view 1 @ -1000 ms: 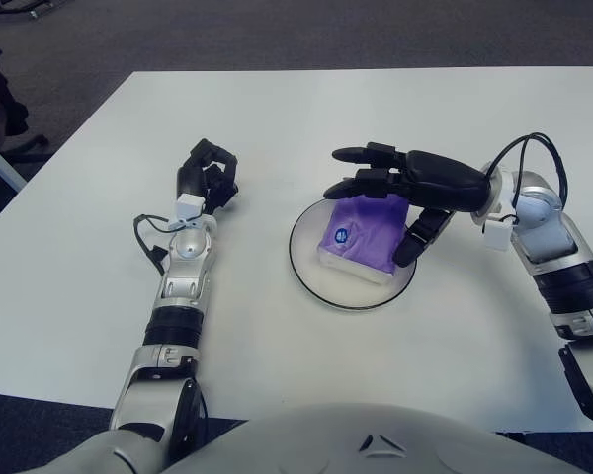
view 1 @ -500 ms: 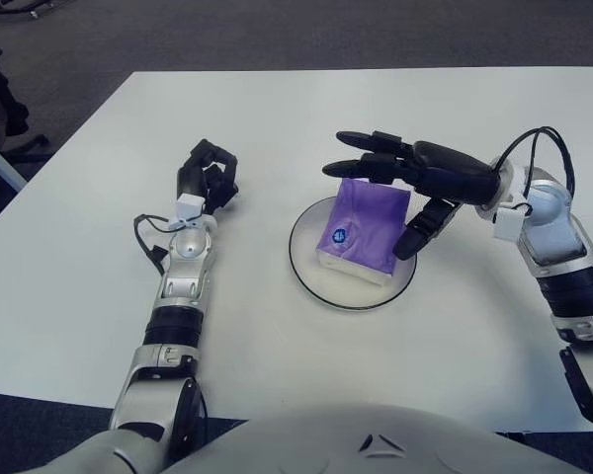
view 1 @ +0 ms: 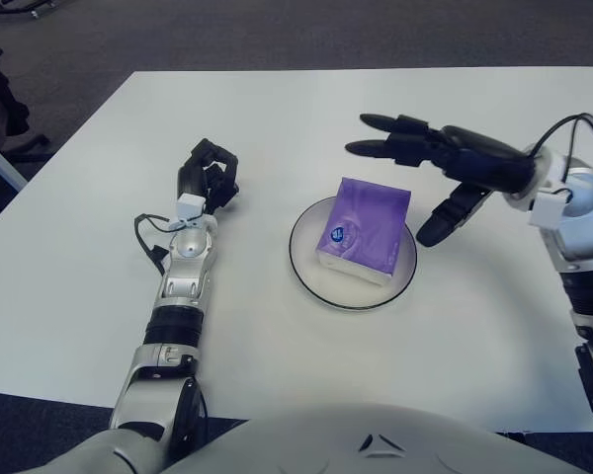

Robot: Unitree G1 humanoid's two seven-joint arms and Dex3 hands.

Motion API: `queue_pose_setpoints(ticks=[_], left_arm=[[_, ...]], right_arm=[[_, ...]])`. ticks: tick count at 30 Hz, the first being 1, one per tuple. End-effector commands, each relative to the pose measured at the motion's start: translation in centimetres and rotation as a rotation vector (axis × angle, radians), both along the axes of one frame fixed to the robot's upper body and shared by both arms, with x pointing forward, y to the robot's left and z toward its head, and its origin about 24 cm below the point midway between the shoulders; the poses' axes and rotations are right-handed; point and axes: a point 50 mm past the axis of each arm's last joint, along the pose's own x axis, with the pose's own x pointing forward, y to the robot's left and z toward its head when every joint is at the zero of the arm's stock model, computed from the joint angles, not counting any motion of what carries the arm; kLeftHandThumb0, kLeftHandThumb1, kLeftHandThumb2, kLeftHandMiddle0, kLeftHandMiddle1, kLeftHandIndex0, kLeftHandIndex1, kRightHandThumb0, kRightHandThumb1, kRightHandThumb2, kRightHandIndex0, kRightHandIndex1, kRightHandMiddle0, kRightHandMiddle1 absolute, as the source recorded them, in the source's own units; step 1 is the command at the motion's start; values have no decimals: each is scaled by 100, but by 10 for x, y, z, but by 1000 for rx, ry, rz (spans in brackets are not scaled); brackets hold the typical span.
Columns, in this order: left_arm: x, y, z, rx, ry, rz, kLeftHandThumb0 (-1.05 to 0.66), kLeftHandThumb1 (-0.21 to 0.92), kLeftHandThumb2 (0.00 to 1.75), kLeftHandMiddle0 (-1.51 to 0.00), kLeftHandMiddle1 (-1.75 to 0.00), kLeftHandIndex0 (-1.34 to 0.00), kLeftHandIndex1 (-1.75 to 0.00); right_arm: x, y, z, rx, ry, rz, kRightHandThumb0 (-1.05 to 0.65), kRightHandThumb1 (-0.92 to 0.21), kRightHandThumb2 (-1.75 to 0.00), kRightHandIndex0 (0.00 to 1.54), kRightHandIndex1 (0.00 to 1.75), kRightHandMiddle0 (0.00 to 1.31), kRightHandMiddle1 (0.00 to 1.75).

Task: Put the tissue paper into the plate.

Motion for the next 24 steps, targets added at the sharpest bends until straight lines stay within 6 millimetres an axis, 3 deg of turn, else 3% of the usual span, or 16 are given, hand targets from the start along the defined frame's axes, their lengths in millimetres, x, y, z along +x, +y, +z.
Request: queue_pose_setpoints(ticks=[1, 7, 15, 24], left_arm=[[-31, -2, -58, -35, 210, 25, -38, 92, 50, -88, -175, -63, -170], [-30, -1, -58, -33, 211, 25, -38, 92, 50, -89, -175, -63, -170], [-30, -1, -58, -30, 212, 24, -38, 92, 50, -89, -175, -63, -170], [-30, 0, -58, -26, 213, 21, -38, 92, 50, -90, -175, -63, -170]], right_arm=[[-1, -15, 3, -24, -115, -109, -29, -92, -27, 0, 0, 8, 1], [11, -30, -4, 47, -103, -262, -38, -92, -29, 5, 2, 8, 1], [26, -54, -29, 147, -159, -480, -35, -92, -21, 18, 4, 17, 5], [32, -69, -41, 266, -197, -598, -42, -92, -14, 26, 2, 23, 5]])
